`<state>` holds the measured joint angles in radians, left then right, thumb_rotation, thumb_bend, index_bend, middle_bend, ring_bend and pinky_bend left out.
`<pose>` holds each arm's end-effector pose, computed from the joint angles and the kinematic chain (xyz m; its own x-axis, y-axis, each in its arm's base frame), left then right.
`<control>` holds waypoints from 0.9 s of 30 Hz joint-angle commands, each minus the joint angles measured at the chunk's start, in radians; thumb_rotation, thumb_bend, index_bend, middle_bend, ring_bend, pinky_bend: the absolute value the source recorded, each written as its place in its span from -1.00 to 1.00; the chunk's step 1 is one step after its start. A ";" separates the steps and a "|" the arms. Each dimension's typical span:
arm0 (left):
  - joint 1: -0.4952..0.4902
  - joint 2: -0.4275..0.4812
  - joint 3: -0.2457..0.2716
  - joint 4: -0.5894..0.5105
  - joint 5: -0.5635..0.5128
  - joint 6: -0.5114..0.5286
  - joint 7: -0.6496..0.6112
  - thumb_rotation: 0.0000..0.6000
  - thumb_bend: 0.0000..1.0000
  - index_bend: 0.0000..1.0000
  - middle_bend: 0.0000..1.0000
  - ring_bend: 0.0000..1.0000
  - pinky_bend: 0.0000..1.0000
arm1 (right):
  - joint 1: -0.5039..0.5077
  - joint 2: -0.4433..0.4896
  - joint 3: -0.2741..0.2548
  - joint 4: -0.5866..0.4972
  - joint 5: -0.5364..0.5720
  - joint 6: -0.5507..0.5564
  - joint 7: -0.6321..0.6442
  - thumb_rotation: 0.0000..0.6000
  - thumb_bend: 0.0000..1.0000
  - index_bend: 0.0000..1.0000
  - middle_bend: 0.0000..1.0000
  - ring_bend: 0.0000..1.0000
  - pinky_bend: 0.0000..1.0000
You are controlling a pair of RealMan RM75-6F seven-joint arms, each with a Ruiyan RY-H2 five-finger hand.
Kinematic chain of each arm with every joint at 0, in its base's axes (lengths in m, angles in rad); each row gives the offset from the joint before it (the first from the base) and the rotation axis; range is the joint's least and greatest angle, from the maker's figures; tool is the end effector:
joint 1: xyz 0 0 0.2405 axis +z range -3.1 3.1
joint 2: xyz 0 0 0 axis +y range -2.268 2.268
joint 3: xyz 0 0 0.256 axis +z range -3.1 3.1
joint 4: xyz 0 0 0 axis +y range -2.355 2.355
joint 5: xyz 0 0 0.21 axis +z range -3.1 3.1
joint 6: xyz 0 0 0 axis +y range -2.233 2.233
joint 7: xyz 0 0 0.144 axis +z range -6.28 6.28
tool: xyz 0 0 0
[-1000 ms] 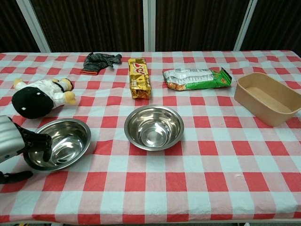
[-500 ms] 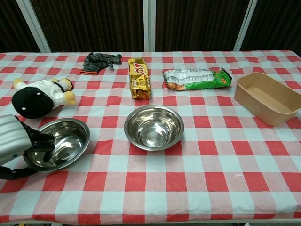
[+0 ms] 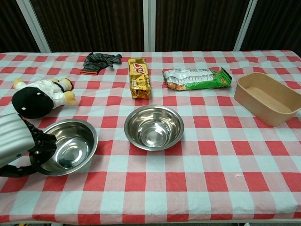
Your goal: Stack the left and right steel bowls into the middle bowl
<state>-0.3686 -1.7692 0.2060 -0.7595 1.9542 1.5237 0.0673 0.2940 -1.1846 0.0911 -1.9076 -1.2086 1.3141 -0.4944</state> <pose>-0.2719 0.2037 -0.0411 0.6517 -0.0947 0.7525 0.4667 -0.7321 -0.4962 -0.2370 -0.2309 0.1050 0.4842 -0.1580 0.8606 -0.8741 -0.0434 0.4838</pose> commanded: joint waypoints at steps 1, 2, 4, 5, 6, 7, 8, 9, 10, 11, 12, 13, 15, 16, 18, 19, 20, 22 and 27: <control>-0.002 -0.008 0.001 0.013 -0.002 0.004 -0.002 1.00 -0.32 0.38 0.36 0.57 0.73 | -0.001 0.001 -0.001 0.003 0.002 -0.001 0.004 1.00 -1.00 -0.78 -0.84 -1.00 -0.91; -0.003 -0.010 0.002 0.016 -0.002 0.004 -0.003 1.00 -0.32 0.39 0.36 0.58 0.73 | -0.001 0.001 -0.001 0.003 0.002 -0.001 0.006 1.00 -1.00 -0.78 -0.84 -1.00 -0.91; -0.005 -0.015 0.002 0.024 -0.004 0.004 -0.005 1.00 -0.32 0.39 0.37 0.58 0.73 | -0.001 0.002 -0.001 0.004 0.004 -0.003 0.009 1.00 -1.00 -0.78 -0.84 -1.00 -0.91; -0.006 -0.017 0.003 0.027 -0.004 0.004 -0.006 1.00 -0.32 0.40 0.37 0.58 0.74 | -0.002 0.003 -0.002 0.005 0.005 -0.003 0.010 1.00 -1.00 -0.78 -0.84 -1.00 -0.91; -0.006 -0.019 0.004 0.030 -0.005 0.005 -0.007 1.00 -0.32 0.40 0.38 0.59 0.74 | -0.002 0.004 -0.002 0.006 0.005 -0.004 0.012 1.00 -1.00 -0.78 -0.84 -1.00 -0.91; -0.006 -0.022 0.005 0.034 -0.005 0.007 -0.009 1.00 -0.32 0.41 0.38 0.59 0.74 | -0.002 0.005 -0.002 0.006 0.006 -0.005 0.014 1.00 -1.00 -0.78 -0.84 -1.00 -0.91; -0.007 -0.024 0.005 0.038 -0.005 0.009 -0.010 1.00 -0.32 0.42 0.39 0.60 0.74 | -0.002 0.005 -0.001 0.006 0.007 -0.006 0.016 1.00 -1.00 -0.78 -0.84 -1.00 -0.91; -0.007 -0.025 0.006 0.040 -0.005 0.010 -0.011 1.00 -0.32 0.42 0.40 0.60 0.74 | -0.002 0.006 -0.001 0.006 0.007 -0.006 0.017 1.00 -1.00 -0.78 -0.84 -1.00 -0.91; -0.008 -0.027 0.007 0.042 -0.005 0.013 -0.013 1.00 -0.32 0.42 0.40 0.60 0.74 | -0.002 0.006 -0.002 0.007 0.007 -0.007 0.019 1.00 -1.00 -0.78 -0.84 -1.00 -0.91; -0.009 -0.028 0.006 0.044 -0.006 0.015 -0.014 1.00 -0.32 0.43 0.41 0.61 0.75 | -0.002 0.007 -0.002 0.008 0.007 -0.007 0.019 1.00 -1.00 -0.78 -0.84 -1.00 -0.91; -0.010 -0.029 0.006 0.044 -0.006 0.018 -0.014 1.00 -0.32 0.43 0.41 0.61 0.75 | -0.002 0.007 -0.002 0.008 0.008 -0.007 0.020 1.00 -1.00 -0.78 -0.84 -1.00 -0.91; -0.011 -0.029 0.005 0.043 -0.007 0.021 -0.014 1.00 -0.32 0.43 0.41 0.61 0.75 | -0.002 0.007 -0.002 0.008 0.008 -0.008 0.020 1.00 -1.00 -0.78 -0.84 -1.00 -0.91; -0.013 -0.028 0.004 0.040 -0.008 0.028 -0.013 1.00 -0.32 0.44 0.42 0.62 0.75 | -0.002 0.007 -0.002 0.009 0.009 -0.008 0.021 1.00 -1.00 -0.78 -0.84 -1.00 -0.91; -0.015 -0.026 0.002 0.037 -0.008 0.032 -0.012 1.00 -0.32 0.44 0.42 0.62 0.75 | -0.002 0.006 -0.002 0.010 0.010 -0.008 0.022 1.00 -1.00 -0.78 -0.84 -1.00 -0.91; -0.017 -0.021 0.000 0.029 -0.009 0.039 -0.010 1.00 -0.32 0.44 0.42 0.62 0.75 | -0.001 0.006 -0.002 0.010 0.010 -0.009 0.023 1.00 -1.00 -0.78 -0.84 -1.00 -0.91; -0.019 -0.019 -0.002 0.024 -0.010 0.042 -0.008 1.00 -0.32 0.44 0.42 0.62 0.75 | 0.000 0.006 -0.001 0.010 0.011 -0.010 0.023 1.00 -1.00 -0.78 -0.84 -1.00 -0.91; -0.020 -0.015 -0.005 0.018 -0.011 0.046 -0.007 1.00 -0.32 0.44 0.42 0.62 0.75 | 0.000 0.006 -0.001 0.010 0.011 -0.010 0.024 1.00 -1.00 -0.78 -0.84 -1.00 -0.91; -0.027 -0.005 -0.012 -0.005 -0.014 0.054 -0.006 1.00 -0.32 0.44 0.42 0.62 0.75 | 0.000 0.007 0.001 0.009 0.010 -0.008 0.026 1.00 -1.00 -0.78 -0.84 -1.00 -0.91; -0.065 0.029 -0.028 -0.090 -0.001 0.056 0.027 1.00 -0.32 0.44 0.42 0.62 0.75 | 0.002 0.011 0.011 0.005 0.010 -0.002 0.035 1.00 -1.00 -0.78 -0.84 -1.00 -0.91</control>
<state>-0.4152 -1.7558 0.1861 -0.8192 1.9462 1.5791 0.0780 0.2955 -1.1739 0.1020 -1.9022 -1.1983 1.3121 -0.4588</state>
